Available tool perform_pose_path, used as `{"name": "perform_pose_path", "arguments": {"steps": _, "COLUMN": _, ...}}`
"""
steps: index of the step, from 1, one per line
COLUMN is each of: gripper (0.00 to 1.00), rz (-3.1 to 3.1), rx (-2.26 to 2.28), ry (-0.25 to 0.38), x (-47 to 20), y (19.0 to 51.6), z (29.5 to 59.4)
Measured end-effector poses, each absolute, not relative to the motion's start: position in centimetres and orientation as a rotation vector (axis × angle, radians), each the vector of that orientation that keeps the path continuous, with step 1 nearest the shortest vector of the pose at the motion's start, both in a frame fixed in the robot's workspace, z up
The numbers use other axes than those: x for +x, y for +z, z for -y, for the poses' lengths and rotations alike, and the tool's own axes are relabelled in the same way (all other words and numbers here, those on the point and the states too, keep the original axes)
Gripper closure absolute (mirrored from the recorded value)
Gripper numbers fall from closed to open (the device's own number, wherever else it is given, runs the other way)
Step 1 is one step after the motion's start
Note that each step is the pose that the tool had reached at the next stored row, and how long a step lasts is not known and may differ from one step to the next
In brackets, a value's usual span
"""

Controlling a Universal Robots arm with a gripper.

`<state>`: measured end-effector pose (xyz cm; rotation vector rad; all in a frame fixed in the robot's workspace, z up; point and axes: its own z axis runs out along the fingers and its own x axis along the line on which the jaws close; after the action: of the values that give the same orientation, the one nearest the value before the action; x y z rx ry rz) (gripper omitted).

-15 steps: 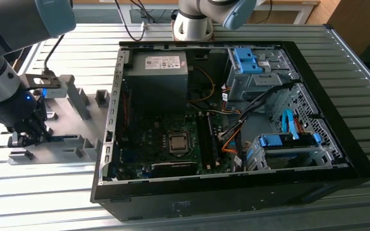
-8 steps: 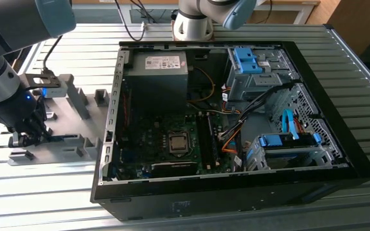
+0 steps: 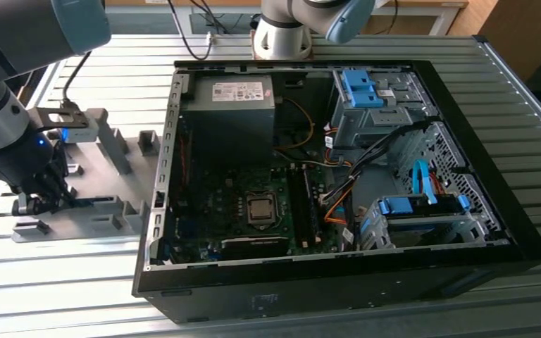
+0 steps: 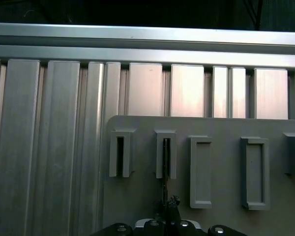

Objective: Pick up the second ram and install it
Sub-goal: 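Pick up the second ram and move it above second insertion slot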

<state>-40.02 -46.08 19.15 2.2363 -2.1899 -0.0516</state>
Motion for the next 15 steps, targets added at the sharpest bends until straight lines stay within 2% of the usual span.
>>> {"name": "perform_pose_path", "arguments": {"steps": 15, "gripper": 0.86, "rz": 2.22, "rx": 2.206, "ry": -0.052, "x": -40.02, "y": 19.42, "z": 46.08}}
